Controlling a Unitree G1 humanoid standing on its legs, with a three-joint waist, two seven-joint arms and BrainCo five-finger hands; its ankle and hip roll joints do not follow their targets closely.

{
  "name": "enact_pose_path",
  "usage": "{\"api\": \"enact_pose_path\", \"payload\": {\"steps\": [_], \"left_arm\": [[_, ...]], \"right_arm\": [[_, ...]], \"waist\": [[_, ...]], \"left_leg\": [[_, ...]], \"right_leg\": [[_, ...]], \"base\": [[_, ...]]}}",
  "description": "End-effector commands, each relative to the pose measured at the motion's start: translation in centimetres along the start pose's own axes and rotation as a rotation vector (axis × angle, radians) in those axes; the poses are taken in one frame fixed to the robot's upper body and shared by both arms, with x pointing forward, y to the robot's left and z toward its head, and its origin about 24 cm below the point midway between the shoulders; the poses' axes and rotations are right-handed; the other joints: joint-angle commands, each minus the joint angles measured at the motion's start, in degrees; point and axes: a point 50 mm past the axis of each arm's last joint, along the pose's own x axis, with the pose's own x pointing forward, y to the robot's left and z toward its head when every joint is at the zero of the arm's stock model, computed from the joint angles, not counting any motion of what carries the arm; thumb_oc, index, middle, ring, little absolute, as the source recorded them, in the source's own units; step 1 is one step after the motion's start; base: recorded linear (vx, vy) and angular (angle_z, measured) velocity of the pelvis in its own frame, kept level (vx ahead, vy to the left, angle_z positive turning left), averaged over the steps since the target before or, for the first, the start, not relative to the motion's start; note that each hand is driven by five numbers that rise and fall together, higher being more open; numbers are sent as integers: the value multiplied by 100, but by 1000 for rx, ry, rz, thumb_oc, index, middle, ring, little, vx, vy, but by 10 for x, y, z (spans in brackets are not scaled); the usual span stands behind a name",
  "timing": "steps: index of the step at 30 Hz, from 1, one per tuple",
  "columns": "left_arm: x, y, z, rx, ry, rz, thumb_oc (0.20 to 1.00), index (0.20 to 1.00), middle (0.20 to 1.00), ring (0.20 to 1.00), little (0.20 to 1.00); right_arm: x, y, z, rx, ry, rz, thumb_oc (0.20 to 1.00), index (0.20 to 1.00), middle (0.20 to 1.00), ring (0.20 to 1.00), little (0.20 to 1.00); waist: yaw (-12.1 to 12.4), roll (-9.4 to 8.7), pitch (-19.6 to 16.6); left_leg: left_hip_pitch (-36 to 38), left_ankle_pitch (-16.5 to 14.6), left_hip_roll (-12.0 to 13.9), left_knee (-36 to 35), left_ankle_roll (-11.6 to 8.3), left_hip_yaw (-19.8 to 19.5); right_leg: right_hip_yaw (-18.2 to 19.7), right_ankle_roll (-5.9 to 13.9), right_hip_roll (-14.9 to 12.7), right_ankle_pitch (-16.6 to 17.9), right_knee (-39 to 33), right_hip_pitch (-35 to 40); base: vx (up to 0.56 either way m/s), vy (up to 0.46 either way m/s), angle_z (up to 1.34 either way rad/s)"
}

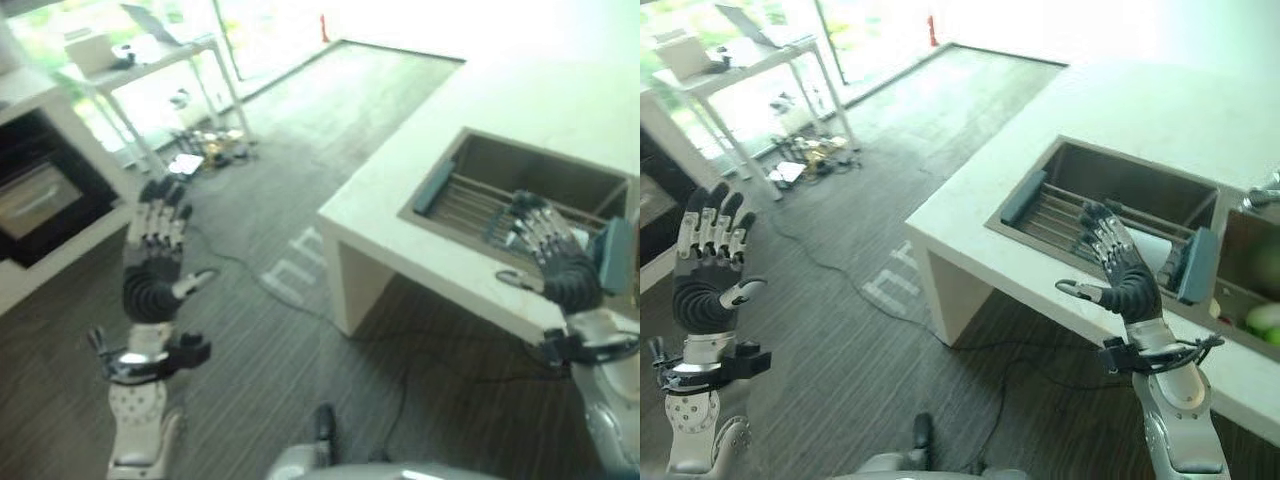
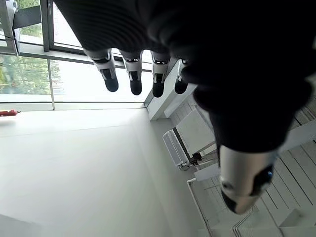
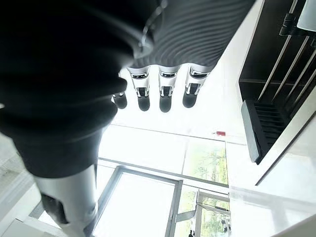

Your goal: Place the dishes in the dishwasher.

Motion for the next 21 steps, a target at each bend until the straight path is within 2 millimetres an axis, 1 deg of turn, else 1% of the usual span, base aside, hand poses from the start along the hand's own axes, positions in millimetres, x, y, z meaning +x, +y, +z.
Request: {"api": "enact_pose_path", "payload": {"steps": [1, 2, 4, 6, 8, 11, 12, 13, 14, 15, 16, 17, 18, 19, 20, 21], "left_arm": [[25, -20, 23, 60, -210, -148, 1000, 1000, 1000, 1000, 1000], [28, -20, 23, 66, -206, -172, 1000, 1000, 1000, 1000, 1000], [32, -25, 23, 57, -211, -229, 1000, 1000, 1000, 1000, 1000], [32, -29, 26, 74, -228, -276, 1000, 1000, 1000, 1000, 1000], [34, -35, 29, 97, -249, -337, 1000, 1000, 1000, 1000, 1000], [34, -40, 31, 96, -256, -399, 1000, 1000, 1000, 1000, 1000], [33, -45, 34, 122, -271, -427, 1000, 1000, 1000, 1000, 1000], [33, -45, 34, 125, -272, -428, 1000, 1000, 1000, 1000, 1000], [35, -45, 31, 197, -258, -394, 1000, 1000, 1000, 1000, 1000], [37, -43, 30, 219, -253, -386, 1000, 1000, 1000, 1000, 1000], [39, -40, 30, 223, -244, -378, 1000, 1000, 1000, 1000, 1000], [40, -36, 31, 212, -223, -371, 1000, 1000, 1000, 1000, 1000], [39, -35, 31, 221, -218, -370, 1000, 1000, 1000, 1000, 1000], [37, -31, 32, 216, -210, -358, 1000, 1000, 1000, 1000, 1000], [37, -30, 32, 208, -203, -348, 1000, 1000, 1000, 1000, 1000], [37, -27, 32, 189, -192, -334, 1000, 1000, 1000, 1000, 1000]], "right_arm": [[15, -8, 29, -20, -155, -35, 1000, 1000, 1000, 1000, 1000], [12, -11, 29, -10, -143, -40, 1000, 1000, 1000, 1000, 1000], [5, -15, 27, 12, -127, -72, 1000, 1000, 1000, 1000, 1000], [0, -17, 25, 25, -118, -87, 1000, 1000, 1000, 1000, 1000], [-4, -19, 24, 30, -101, -115, 1000, 1000, 1000, 1000, 1000], [-6, -19, 22, 33, -81, -130, 1000, 1000, 1000, 1000, 1000], [-6, -18, 22, 46, -76, -116, 1000, 1000, 1000, 1000, 1000], [-6, -17, 22, 48, -76, -114, 1000, 1000, 1000, 1000, 1000], [5, -4, 18, 87, -88, -17, 1000, 1000, 1000, 1000, 1000], [8, 0, 18, 102, -95, 5, 1000, 1000, 1000, 1000, 1000], [10, 2, 17, 116, -101, 14, 1000, 1000, 1000, 1000, 1000], [10, 0, 18, 126, -109, 7, 1000, 1000, 1000, 1000, 1000], [13, 4, 18, 142, -116, 10, 1000, 1000, 1000, 1000, 1000], [15, 8, 17, 149, -117, 22, 1000, 1000, 1000, 1000, 1000], [16, 10, 16, 152, -119, 33, 1000, 1000, 1000, 1000, 1000], [17, 13, 16, 151, -125, 47, 1000, 1000, 1000, 1000, 1000]], "waist": [[354, -112, -101], [284, -107, -117], [162, -132, -177], [116, -140, -199], [46, -168, -245], [-9, -175, -286], [-37, -244, -285], [-24, -252, -291], [163, -305, -206], [238, -312, -172], [306, -307, -135], [340, -325, -84], [265, -329, -17], [201, -306, 35], [173, -296, 59], [145, -294, 78]], "left_leg": [[-526, -47, -111, 46, -277, -77], [-444, -99, -142, 34, -198, -39], [-318, -206, -153, 30, -120, 86], [-229, -247, -172, 30, -70, 28], [-86, -374, -196, 30, -16, 50], [1, -416, -137, 30, -2, 308], [54, -468, -137, 30, 26, 446], [45, -469, -133, 30, 30, 470], [207, -618, 36, 30, -26, 764], [267, -659, 111, 30, -52, 802], [353, -726, 215, 30, -85, 851], [497, -891, 300, 30, -121, 943], [671, -1029, 354, 30, -159, 1060], [836, -1129, 445, 30, -199, 1161], [904, -1173, 495, 30, -211, 1209], [942, -1222, 539, 30, -214, 1265]], "right_leg": [[-69, 313, -19, 335, -115, -218], [36, 341, -34, 340, -115, -177], [30, 392, -84, 339, -110, -148], [62, 406, -83, 347, -26, -191], [58, 440, -120, 265, 125, -252], [-64, 493, -133, 233, 413, -365], [-258, 616, -146, 370, 939, -553], [-293, 633, -153, 374, 1023, -615], [-1388, 874, -621, 473, 1298, -935], [-1638, 927, -786, 504, 1235, -964], [-1834, 951, -943, 491, 1083, -961], [-1988, 1012, -1352, 775, 633, -947], [-1952, 1134, -1710, 1267, 405, -1166], [-1913, 1219, -1901, 1536, 278, -1388], [-1914, 1231, -1936, 1589, 265, -1486], [-1866, 1251, -1899, 1540, 216, -1502]], "base": [[324, 188, -162], [304, 213, -122], [236, 179, -62], [163, 118, -21], [201, 158, -15], [152, 160, -19], [106, 107, -36], [116, 11, -84], [22, -154, -144], [40, -303, -302], [73, -489, -263], [156, -643, -215], [227, -691, -48], [205, -532, -56], [173, -430, -47], [125, -374, -65]]}}
